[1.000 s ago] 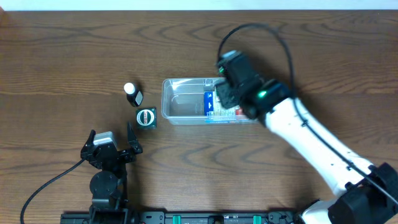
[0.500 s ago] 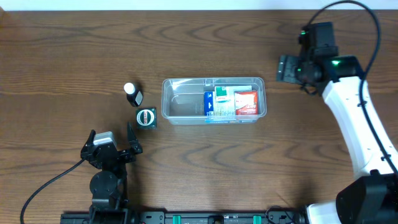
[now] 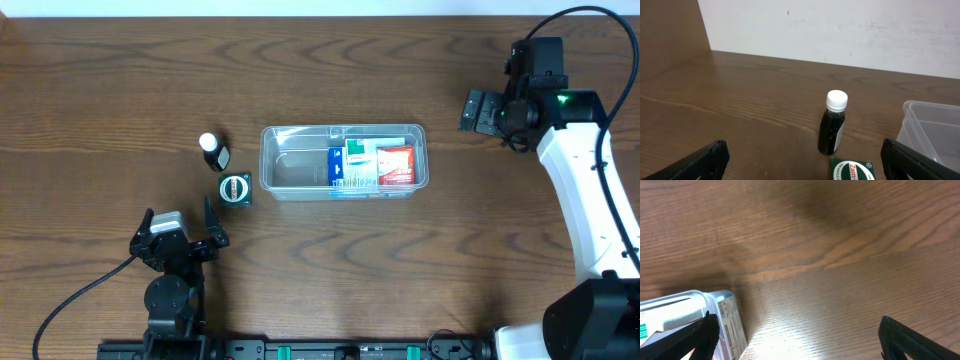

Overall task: Pack container
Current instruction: 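Withdraw the right gripper up and to the right, then reach the left gripper forward over the green Zam-Buk tin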

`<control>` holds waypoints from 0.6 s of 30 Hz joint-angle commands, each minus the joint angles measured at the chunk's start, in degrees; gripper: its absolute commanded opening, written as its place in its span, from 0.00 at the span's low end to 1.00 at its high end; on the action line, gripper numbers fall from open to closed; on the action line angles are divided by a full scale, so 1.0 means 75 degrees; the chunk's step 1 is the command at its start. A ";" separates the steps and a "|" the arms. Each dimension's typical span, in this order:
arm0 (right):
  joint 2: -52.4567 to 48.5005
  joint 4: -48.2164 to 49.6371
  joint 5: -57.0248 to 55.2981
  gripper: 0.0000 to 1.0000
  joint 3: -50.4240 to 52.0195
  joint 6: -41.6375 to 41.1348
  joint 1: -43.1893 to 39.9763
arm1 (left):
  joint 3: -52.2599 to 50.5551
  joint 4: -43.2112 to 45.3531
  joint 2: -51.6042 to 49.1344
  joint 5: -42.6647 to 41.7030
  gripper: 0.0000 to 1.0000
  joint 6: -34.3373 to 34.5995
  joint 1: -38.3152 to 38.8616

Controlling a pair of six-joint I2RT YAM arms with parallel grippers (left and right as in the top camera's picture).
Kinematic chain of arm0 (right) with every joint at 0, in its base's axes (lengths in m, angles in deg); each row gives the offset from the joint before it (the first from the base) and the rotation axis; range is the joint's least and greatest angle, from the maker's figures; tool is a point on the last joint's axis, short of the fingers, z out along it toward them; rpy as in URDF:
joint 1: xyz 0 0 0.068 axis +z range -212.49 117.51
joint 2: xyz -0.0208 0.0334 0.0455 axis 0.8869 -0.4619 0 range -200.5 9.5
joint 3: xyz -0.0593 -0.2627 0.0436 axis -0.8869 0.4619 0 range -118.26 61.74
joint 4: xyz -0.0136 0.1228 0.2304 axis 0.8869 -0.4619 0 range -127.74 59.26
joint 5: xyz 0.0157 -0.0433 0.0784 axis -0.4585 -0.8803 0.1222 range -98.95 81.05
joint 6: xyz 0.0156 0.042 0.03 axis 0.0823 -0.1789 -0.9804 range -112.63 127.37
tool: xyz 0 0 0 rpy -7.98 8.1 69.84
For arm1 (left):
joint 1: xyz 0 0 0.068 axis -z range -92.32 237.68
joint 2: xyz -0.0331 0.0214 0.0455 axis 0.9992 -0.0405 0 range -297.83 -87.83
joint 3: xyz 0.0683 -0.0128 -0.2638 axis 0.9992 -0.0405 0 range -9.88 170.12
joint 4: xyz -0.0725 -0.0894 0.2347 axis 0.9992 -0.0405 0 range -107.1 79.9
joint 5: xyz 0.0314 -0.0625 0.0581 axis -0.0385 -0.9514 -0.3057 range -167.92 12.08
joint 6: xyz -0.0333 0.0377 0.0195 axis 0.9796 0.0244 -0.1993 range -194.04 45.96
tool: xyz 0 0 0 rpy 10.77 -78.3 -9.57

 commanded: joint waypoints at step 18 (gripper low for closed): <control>-0.0026 -0.0029 -0.0067 0.99 -0.0061 -0.0047 0.0026 | 0.4220 -0.3279 -0.2363 0.0184 0.98 0.0414 0.0000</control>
